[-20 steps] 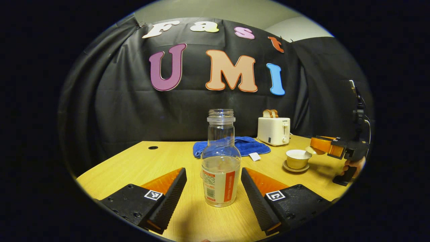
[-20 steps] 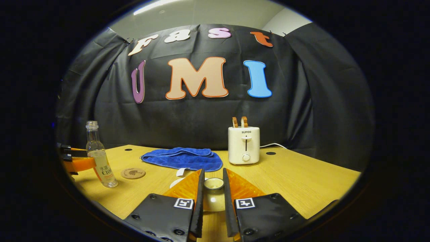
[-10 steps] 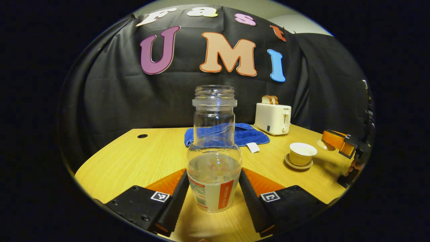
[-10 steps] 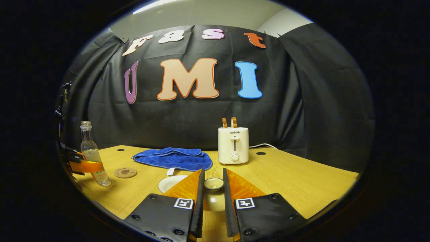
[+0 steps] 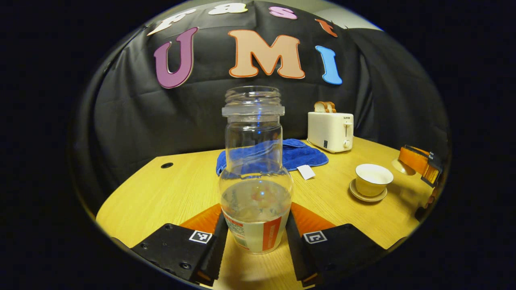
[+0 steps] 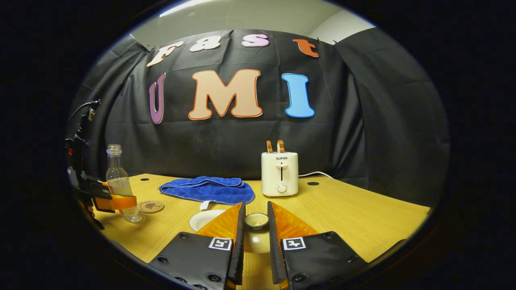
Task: Open the teacup lid with one hand, grasp the water bottle and pour water into the teacup with the other hand; after pouring, place the water bottle on the coaster and then close the teacup lid.
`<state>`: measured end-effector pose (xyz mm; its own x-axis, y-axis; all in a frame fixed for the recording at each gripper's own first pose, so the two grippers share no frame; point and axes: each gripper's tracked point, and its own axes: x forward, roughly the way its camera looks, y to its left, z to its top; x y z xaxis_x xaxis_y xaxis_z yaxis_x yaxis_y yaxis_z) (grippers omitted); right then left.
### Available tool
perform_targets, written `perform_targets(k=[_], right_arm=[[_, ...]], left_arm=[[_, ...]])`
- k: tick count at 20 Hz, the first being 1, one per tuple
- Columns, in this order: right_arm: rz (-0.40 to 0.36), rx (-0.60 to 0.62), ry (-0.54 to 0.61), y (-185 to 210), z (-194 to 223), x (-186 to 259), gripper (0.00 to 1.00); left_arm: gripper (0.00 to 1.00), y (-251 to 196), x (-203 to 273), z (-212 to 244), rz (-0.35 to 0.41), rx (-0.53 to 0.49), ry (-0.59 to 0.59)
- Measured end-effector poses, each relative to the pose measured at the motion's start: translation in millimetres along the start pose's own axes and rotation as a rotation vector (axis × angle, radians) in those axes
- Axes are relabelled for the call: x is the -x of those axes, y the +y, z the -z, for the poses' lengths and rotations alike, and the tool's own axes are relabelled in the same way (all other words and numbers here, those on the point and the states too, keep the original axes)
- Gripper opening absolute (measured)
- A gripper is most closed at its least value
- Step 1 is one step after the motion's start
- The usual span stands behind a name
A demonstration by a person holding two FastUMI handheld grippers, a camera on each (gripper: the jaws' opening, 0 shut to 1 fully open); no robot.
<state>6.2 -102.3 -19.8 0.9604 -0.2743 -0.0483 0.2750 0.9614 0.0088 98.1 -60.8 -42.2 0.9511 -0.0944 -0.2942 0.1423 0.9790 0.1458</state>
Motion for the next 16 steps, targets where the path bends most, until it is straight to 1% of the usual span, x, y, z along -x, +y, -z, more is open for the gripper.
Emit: perform_targets(k=[1,2,3,6,8,10,13,14,16], right_arm=[[0.0,0.0,0.0,-0.2,0.2,-0.3,0.3],[-0.003,0.0,0.0,-0.4,-0.1,-0.1,0.31],[-0.002,0.0,0.001,-2.5,0.3,-0.6,0.3],[0.016,0.001,0.0,-14.5,-0.5,-0.8,0.31],[0.032,0.002,0.0,-25.2,-0.1,-1.2,0.31],[0.034,0.002,0.0,-34.6,-1.0,-1.1,0.31],[0.05,0.001,-0.001,-52.2,-2.3,-1.7,0.31],[0.062,0.002,-0.001,-59.0,-1.8,-1.4,0.3],[0.08,0.003,-0.002,-69.0,-1.9,-0.4,0.31]], left_arm=[[0.66,2.1,-1.8,-4.4,-0.013,-0.041,0.001],[0.66,3.9,-4.0,-7.8,-0.026,-0.091,0.013],[0.66,5.7,-6.6,-13.8,-0.042,-0.148,0.011],[0.66,11.0,-13.4,-35.1,-0.093,-0.341,-0.004],[0.66,6.1,-18.0,-42.2,-0.118,-0.466,-0.006],[0.66,-4.5,-24.9,-45.3,-0.116,-0.595,-0.002],[0.66,-27.4,-34.9,-40.9,-0.088,-0.797,0.001],[0.66,-35.5,-38.0,-36.3,-0.071,-0.849,0.009],[0.64,-47.0,-41.6,-32.3,-0.05,-0.935,0.009]])
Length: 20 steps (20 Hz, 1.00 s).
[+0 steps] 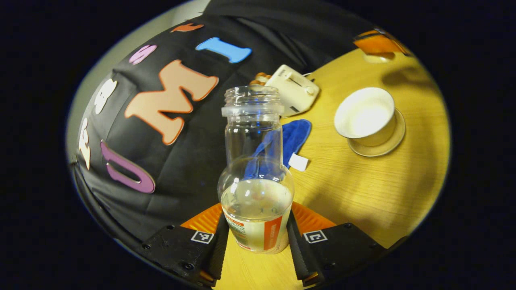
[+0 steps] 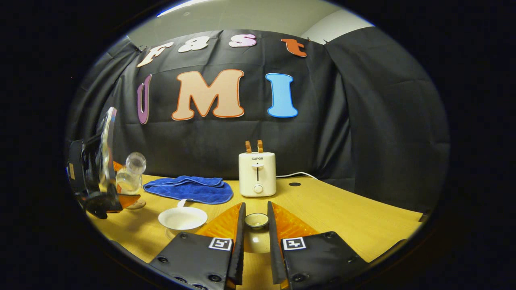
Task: Open the teacup lid with one hand, grasp the water bottle and pour water into the teacup with the other hand; after pouring, place the water bottle on the coaster and then close the teacup lid.
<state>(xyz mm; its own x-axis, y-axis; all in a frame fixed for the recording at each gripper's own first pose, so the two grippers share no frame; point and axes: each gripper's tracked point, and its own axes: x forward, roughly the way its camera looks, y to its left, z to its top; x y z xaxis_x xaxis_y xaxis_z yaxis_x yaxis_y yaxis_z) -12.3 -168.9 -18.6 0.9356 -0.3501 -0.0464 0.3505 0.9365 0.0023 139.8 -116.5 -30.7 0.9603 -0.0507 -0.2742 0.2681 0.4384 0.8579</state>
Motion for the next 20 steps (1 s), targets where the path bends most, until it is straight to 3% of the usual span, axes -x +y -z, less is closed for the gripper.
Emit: perform_targets(k=[12,16,20], right_arm=[[0.025,0.002,0.0,-11.9,-0.6,-0.6,0.3],[0.029,0.002,0.0,-12.9,-0.7,-0.8,0.3],[0.031,0.002,0.0,-13.1,-0.9,-1.4,0.31]], left_arm=[[0.66,6.2,-18.0,-1.2,-0.014,-0.451,0.068],[0.66,16.2,-19.5,-7.0,-0.045,-0.567,0.052],[0.66,20.7,-20.8,-11.1,-0.056,-0.62,0.041]])
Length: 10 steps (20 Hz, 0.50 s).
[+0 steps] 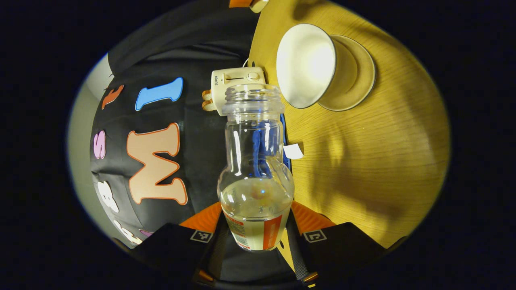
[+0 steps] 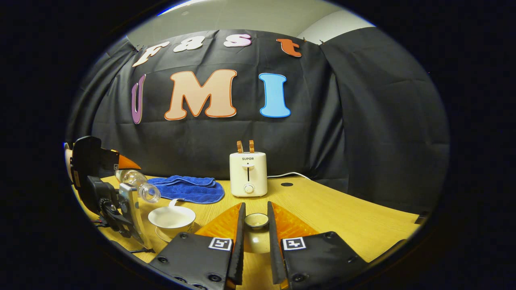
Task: Open the teacup lid with one hand, grasp the water bottle and pour water into the teacup with the other hand; after pouring, place the water bottle on the coaster and then close the teacup lid.
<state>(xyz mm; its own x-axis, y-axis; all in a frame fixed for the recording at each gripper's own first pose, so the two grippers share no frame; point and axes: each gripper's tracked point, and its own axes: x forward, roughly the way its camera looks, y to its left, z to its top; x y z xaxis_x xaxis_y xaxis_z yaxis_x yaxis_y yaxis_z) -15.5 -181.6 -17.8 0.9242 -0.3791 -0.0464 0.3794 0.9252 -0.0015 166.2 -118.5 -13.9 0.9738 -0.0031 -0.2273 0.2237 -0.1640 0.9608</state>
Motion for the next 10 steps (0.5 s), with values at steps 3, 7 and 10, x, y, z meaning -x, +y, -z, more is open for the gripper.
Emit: perform_targets(k=[3,7,10], right_arm=[[0.002,0.0,0.0,-0.4,0.4,0.0,0.31],[0.007,0.0,0.0,-0.6,0.4,0.6,0.31],[0.007,0.0,0.0,-0.4,0.3,0.1,0.3]], left_arm=[[0.66,5.8,-2.7,0.1,-0.02,-0.052,-0.003],[0.66,13.8,-1.2,-0.2,-0.042,-0.117,-0.007],[0.65,22.5,-1.0,-3.6,-0.072,-0.16,-0.018]])
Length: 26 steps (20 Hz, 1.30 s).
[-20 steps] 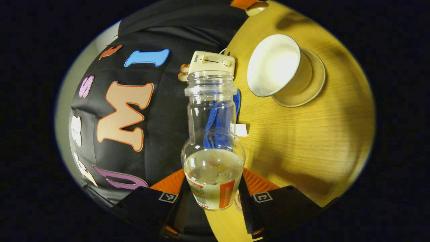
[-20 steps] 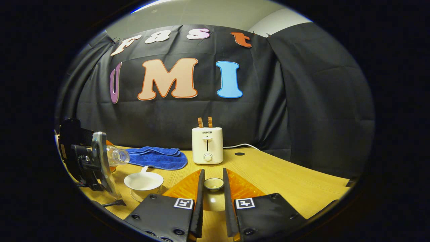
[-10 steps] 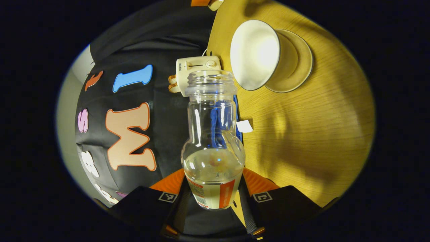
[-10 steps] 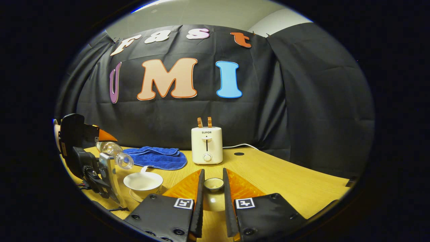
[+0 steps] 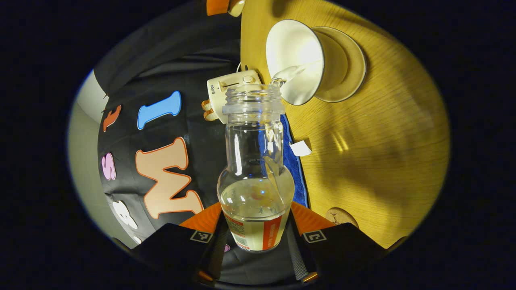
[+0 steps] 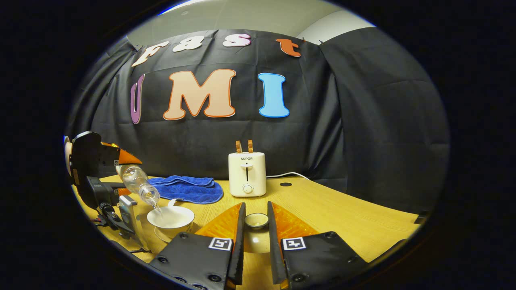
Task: Open the teacup lid with one hand, grasp the water bottle and pour water into the teacup with the other hand; after pouring, place the water bottle on the coaster and then close the teacup lid.
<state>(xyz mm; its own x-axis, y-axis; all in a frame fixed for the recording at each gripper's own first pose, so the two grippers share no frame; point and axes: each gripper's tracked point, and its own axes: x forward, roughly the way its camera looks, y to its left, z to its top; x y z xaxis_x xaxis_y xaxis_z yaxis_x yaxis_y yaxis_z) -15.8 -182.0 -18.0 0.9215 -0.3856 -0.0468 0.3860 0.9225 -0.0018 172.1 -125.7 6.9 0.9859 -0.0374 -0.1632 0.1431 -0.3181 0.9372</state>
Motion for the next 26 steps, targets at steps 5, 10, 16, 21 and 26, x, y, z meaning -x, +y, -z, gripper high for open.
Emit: perform_targets(k=[5,10,16,21,26], right_arm=[[0.0,0.0,0.0,-0.2,0.0,0.1,0.3],[0.0,0.0,-0.001,-0.2,0.0,0.1,0.31],[-0.001,0.0,-0.001,-0.3,-0.3,-0.3,0.3],[-0.001,0.0,-0.001,-0.2,-0.2,0.2,0.31],[-0.001,0.0,-0.001,-0.3,-1.2,1.6,0.31]], left_arm=[[0.65,25.3,2.7,0.0,-0.072,-0.072,-0.002],[0.65,42.0,6.6,-0.3,-0.124,-0.145,0.003],[0.65,57.7,10.7,-8.3,-0.17,-0.194,-0.005],[0.65,58.8,7.4,-12.5,-0.185,-0.236,-0.011],[0.65,42.7,-0.8,-10.0,-0.143,-0.107,-0.006]])
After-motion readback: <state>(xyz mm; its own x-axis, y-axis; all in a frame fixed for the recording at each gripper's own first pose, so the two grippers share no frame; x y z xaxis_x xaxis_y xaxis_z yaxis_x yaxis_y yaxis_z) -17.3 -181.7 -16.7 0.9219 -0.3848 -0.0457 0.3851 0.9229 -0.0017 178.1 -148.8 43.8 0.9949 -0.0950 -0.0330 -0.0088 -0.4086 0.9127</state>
